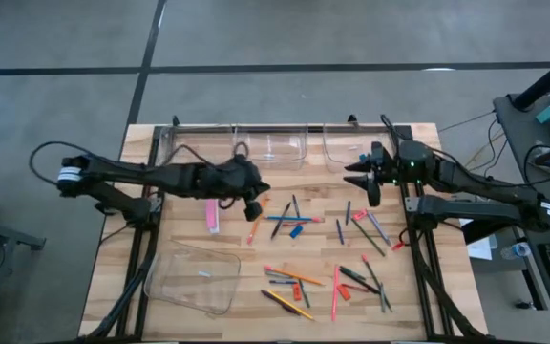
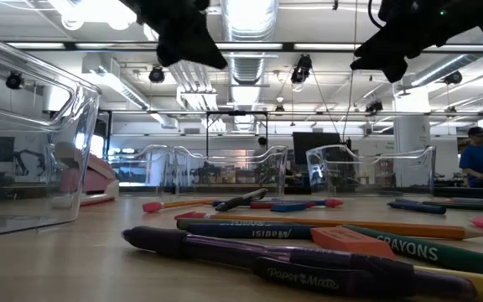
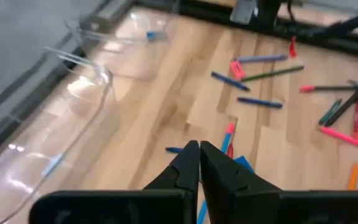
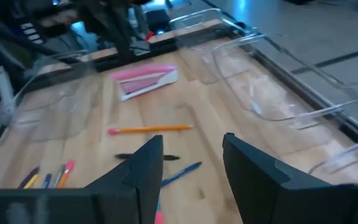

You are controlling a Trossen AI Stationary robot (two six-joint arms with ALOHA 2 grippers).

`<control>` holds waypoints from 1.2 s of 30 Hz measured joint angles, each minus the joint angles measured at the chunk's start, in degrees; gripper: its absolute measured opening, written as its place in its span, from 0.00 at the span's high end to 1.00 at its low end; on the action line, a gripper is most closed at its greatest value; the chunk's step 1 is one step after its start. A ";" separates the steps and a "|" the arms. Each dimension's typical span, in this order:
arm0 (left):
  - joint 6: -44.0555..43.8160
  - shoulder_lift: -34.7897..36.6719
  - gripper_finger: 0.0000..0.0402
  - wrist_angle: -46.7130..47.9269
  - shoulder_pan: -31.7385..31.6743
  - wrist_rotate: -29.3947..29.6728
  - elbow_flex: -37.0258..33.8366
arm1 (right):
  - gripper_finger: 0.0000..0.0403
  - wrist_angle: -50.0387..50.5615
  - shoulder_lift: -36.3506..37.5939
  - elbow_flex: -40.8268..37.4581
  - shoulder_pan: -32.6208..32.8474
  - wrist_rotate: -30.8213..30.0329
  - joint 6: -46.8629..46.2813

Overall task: Sort crayons/erasers/pens/pencils in bins
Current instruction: Put the black pen into the top left transparent bin

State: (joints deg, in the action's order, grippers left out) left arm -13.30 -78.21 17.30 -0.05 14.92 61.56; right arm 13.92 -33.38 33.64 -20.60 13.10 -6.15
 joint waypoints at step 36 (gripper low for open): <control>-11.91 -34.19 0.54 12.06 -1.43 -3.72 19.60 | 0.61 -5.21 4.48 -6.49 2.23 -0.15 -0.42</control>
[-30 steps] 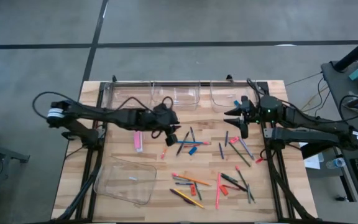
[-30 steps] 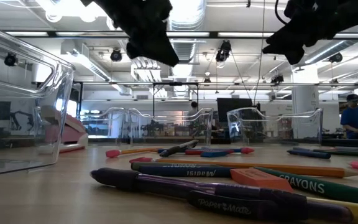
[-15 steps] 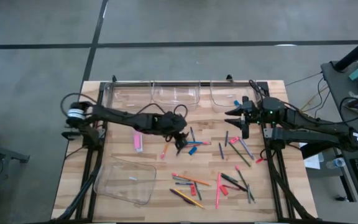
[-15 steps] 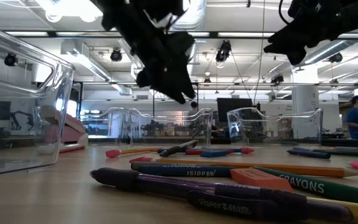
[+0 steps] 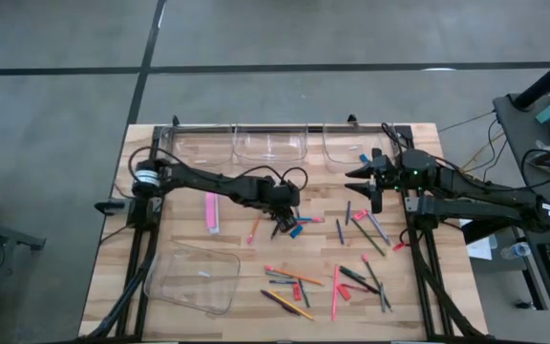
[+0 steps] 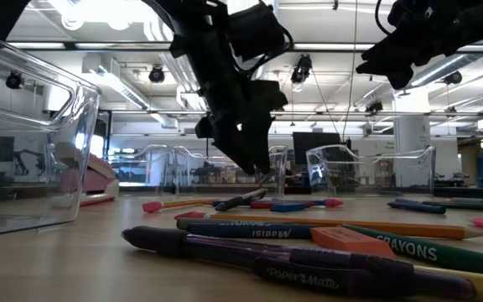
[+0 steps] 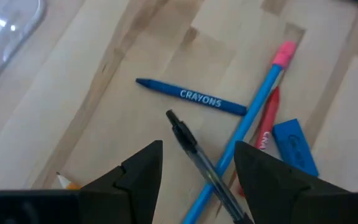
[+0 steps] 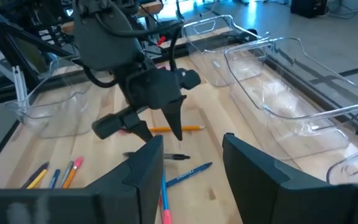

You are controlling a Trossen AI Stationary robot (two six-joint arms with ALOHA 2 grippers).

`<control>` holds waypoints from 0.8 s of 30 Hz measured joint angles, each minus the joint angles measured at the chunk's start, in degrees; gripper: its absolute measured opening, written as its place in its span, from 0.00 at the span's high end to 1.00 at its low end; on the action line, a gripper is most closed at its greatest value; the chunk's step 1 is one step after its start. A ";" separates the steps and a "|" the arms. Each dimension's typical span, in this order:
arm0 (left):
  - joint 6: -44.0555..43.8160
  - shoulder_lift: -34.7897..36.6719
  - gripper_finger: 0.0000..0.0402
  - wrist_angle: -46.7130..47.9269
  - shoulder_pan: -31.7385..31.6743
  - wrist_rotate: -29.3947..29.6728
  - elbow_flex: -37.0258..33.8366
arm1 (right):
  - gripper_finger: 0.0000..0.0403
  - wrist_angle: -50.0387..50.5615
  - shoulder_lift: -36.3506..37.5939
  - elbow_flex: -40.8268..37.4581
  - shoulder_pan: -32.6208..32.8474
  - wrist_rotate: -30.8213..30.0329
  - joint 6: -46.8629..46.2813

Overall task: Sort crayons/erasers/pens/pencils in bins
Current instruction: Put the black pen into the top left transparent bin

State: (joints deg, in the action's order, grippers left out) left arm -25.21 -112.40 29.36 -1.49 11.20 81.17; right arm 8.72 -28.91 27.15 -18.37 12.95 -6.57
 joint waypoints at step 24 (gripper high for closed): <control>-1.64 -3.82 0.54 -3.69 -0.41 -0.51 -2.10 | 0.61 0.04 0.00 -0.19 0.00 -0.07 0.13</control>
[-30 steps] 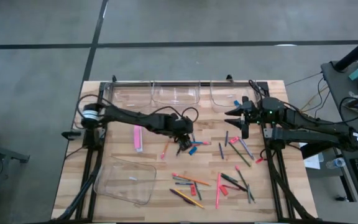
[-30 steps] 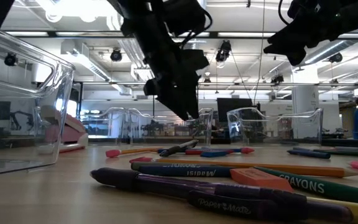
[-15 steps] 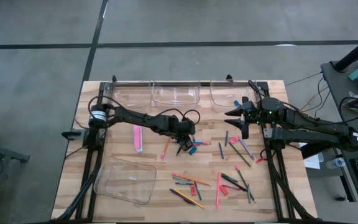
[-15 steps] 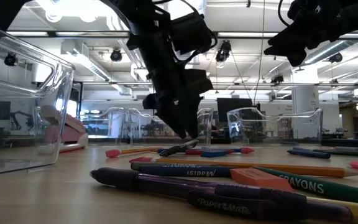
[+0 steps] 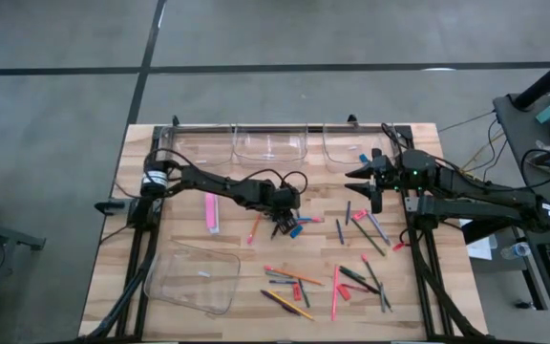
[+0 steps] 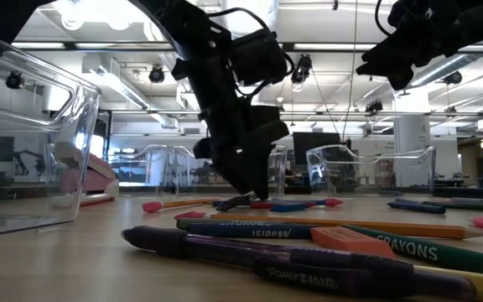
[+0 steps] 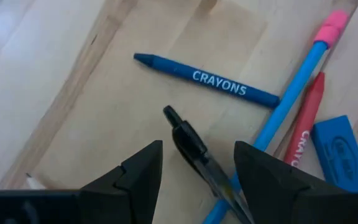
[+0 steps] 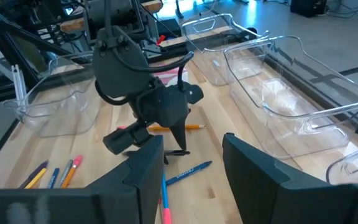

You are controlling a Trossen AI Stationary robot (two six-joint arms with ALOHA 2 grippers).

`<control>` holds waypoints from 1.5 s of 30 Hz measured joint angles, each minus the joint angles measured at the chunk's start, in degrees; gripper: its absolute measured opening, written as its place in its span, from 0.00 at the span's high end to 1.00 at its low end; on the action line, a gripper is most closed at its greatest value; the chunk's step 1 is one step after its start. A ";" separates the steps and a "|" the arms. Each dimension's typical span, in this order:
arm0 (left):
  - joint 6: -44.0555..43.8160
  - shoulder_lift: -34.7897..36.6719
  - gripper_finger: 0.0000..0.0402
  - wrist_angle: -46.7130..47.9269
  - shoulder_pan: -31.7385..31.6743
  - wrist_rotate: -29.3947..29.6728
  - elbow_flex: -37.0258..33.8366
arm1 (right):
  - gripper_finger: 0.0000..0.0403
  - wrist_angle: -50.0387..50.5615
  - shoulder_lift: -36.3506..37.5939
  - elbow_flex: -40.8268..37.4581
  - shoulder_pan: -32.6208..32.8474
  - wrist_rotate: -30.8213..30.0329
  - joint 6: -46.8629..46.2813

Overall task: Sort crayons/erasers/pens/pencils in bins
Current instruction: Put the black pen into the top left transparent bin

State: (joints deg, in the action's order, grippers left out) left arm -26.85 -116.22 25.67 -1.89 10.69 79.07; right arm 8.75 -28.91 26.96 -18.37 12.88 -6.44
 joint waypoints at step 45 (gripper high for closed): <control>16.39 26.00 0.95 22.60 -9.74 7.98 3.96 | 0.61 0.51 -0.15 -0.13 -0.02 -0.96 0.98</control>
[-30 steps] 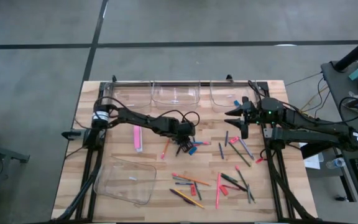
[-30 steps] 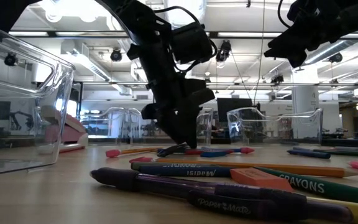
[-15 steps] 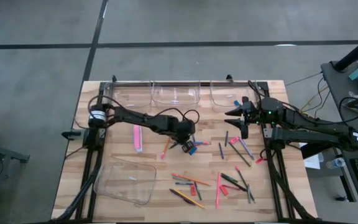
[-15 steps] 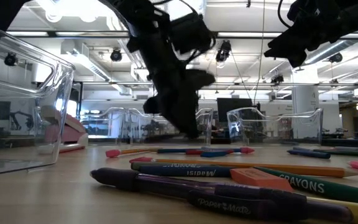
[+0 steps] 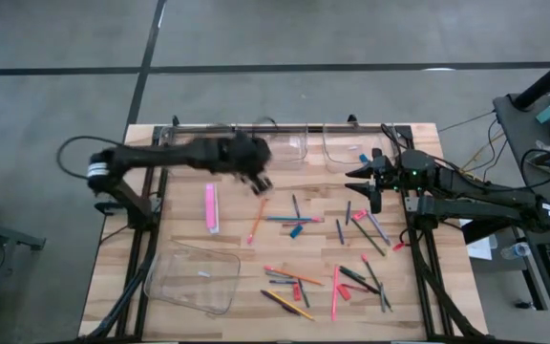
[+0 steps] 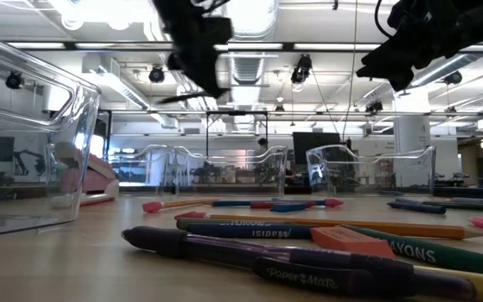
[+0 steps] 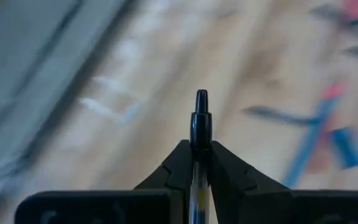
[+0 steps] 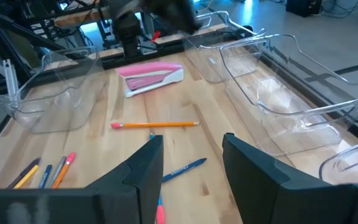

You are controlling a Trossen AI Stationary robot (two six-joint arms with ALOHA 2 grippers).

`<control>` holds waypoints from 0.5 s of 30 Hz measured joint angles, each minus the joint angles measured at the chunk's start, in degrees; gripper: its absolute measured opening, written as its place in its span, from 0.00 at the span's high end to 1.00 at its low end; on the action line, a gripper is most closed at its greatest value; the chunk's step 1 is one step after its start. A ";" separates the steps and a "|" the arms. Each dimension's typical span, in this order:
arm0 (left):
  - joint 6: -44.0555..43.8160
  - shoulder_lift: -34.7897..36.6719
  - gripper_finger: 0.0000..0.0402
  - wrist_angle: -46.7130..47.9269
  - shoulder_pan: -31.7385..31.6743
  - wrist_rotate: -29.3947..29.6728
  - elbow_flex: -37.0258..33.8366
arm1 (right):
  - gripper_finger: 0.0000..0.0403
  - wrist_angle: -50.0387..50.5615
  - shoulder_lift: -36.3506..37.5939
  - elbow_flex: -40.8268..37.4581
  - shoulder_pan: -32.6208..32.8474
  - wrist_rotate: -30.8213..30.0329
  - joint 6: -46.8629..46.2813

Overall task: Sort crayons/erasers/pens/pencils in bins
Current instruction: Put the black pen into the top left transparent bin

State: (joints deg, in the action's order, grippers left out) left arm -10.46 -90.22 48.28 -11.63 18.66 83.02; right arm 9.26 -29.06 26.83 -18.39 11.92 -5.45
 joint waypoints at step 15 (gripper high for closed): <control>20.06 4.61 0.88 8.47 -27.51 0.73 -7.63 | 0.61 0.11 -0.02 0.00 0.00 0.00 0.00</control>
State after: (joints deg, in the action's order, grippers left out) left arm 9.60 -85.62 56.75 -39.14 19.40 75.40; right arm 9.38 -29.08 26.83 -18.39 11.92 -5.45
